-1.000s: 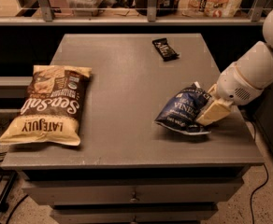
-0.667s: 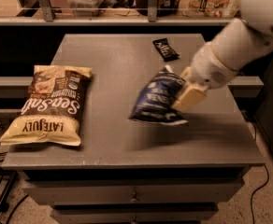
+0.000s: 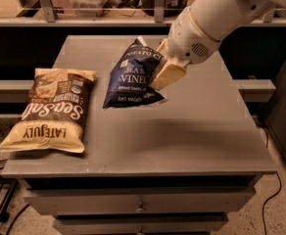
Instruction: Move blue chip bag near brown chip bag
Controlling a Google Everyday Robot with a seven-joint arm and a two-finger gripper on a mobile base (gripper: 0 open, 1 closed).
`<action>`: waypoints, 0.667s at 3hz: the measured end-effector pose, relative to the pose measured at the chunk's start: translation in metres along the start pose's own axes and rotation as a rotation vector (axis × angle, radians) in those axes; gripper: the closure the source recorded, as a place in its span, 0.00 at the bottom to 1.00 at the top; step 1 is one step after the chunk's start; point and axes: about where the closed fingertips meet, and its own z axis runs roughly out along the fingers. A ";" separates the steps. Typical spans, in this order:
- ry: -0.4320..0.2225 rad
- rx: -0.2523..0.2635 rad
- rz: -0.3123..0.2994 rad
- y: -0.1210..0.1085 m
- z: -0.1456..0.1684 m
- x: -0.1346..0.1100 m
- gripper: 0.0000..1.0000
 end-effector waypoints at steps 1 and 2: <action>-0.002 -0.001 0.001 0.000 0.001 0.000 1.00; -0.072 -0.020 -0.034 -0.007 0.034 -0.026 0.88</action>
Offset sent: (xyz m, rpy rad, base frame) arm 0.0286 0.1184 -0.0351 0.1914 -0.0049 0.1560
